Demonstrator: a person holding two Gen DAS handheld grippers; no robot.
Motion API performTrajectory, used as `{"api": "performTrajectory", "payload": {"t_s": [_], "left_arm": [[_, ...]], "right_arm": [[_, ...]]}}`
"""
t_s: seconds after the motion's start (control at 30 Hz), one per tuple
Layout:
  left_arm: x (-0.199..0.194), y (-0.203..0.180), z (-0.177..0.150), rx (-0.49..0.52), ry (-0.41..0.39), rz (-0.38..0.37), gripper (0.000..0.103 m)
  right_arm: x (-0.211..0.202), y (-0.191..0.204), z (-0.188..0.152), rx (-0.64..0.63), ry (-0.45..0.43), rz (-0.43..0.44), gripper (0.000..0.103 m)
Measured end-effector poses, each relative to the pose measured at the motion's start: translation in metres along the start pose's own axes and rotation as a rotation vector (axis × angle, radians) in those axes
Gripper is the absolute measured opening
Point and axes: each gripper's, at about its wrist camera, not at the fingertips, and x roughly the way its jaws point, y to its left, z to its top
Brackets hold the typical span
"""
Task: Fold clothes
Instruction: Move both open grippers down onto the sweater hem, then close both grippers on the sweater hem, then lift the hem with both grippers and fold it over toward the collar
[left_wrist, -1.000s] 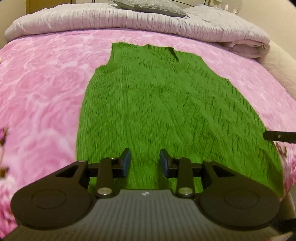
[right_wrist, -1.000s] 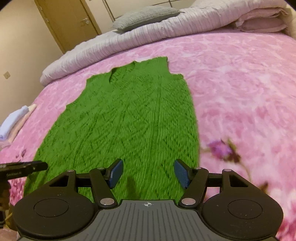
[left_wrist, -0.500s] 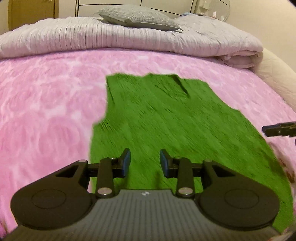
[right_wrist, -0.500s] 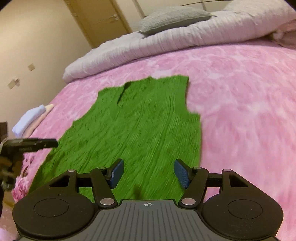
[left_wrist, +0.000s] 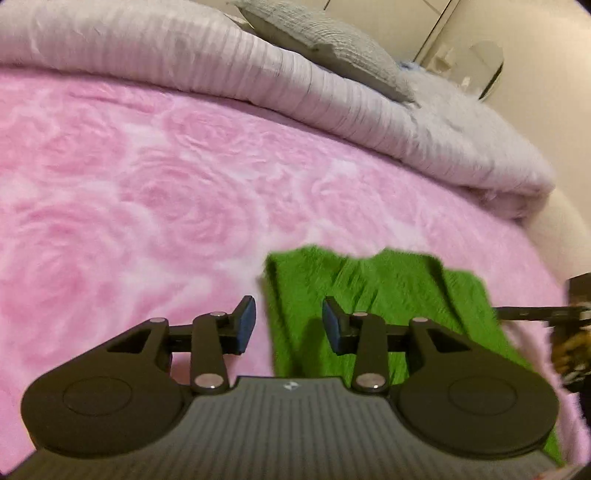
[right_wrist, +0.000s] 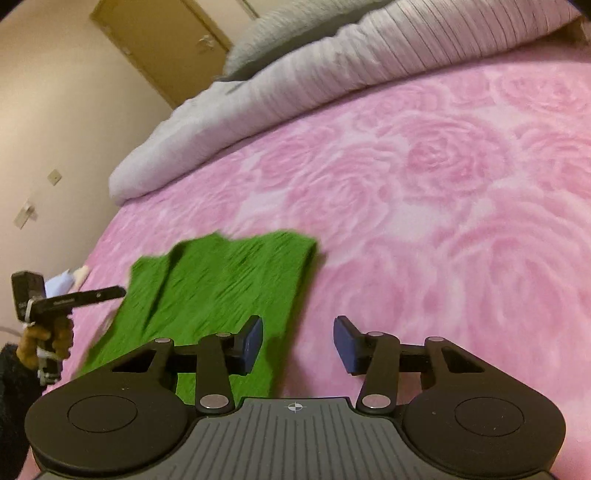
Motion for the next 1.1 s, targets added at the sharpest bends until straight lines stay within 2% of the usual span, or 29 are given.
{"api": "performTrajectory", "payload": {"t_s": [0.23, 0.27, 0.3, 0.33, 0.4, 0.5, 0.63, 0.7, 0.77, 0.87, 0.93, 1.0, 1.07, 1.1], "left_arm": [[0.032, 0.009, 0.014, -0.015, 0.008, -0.069, 0.034], [0.035, 0.01, 0.015, -0.016, 0.006, -0.081, 0.034], [0.036, 0.009, 0.016, -0.006, 0.009, -0.091, 0.028], [0.037, 0.008, 0.016, 0.008, 0.014, -0.098, 0.009], [0.035, 0.005, 0.017, 0.016, 0.019, -0.107, 0.007], [-0.001, -0.007, 0.014, 0.024, -0.047, -0.142, 0.007], [-0.064, -0.03, 0.0, 0.029, -0.135, -0.195, 0.007], [-0.107, -0.045, -0.021, 0.026, -0.163, -0.222, 0.007], [-0.152, -0.062, -0.053, 0.069, -0.182, -0.232, 0.007], [-0.208, -0.083, -0.115, 0.12, -0.149, -0.199, 0.012], [-0.232, -0.093, -0.162, 0.135, -0.089, -0.128, 0.015], [-0.245, -0.101, -0.2, 0.12, -0.041, -0.076, 0.016], [-0.256, -0.109, -0.235, 0.097, 0.005, -0.028, 0.016], [-0.261, -0.112, -0.253, 0.086, 0.028, -0.004, 0.016]], "right_arm": [[0.036, -0.016, 0.029, 0.073, -0.021, 0.077, 0.047], [0.04, -0.015, 0.032, 0.066, -0.017, 0.077, 0.04], [0.043, -0.011, 0.034, 0.05, -0.006, 0.066, 0.024], [0.047, -0.007, 0.036, 0.031, 0.007, 0.053, 0.018], [0.046, 0.004, 0.034, -0.008, 0.0, 0.014, 0.01], [0.023, 0.024, 0.029, -0.063, -0.059, -0.015, 0.008], [-0.041, 0.062, 0.012, -0.118, -0.176, 0.052, 0.008], [-0.082, 0.086, -0.011, -0.152, -0.216, 0.089, 0.008], [-0.125, 0.109, -0.041, -0.194, -0.244, 0.113, 0.008], [-0.176, 0.138, -0.105, -0.223, -0.231, 0.101, 0.008], [-0.195, 0.153, -0.155, -0.219, -0.161, 0.065, 0.008], [-0.198, 0.168, -0.21, -0.223, -0.038, -0.024, 0.008], [-0.199, 0.177, -0.261, -0.206, 0.047, -0.131, 0.008], [-0.201, 0.177, -0.281, -0.156, 0.08, -0.164, 0.009]]}}
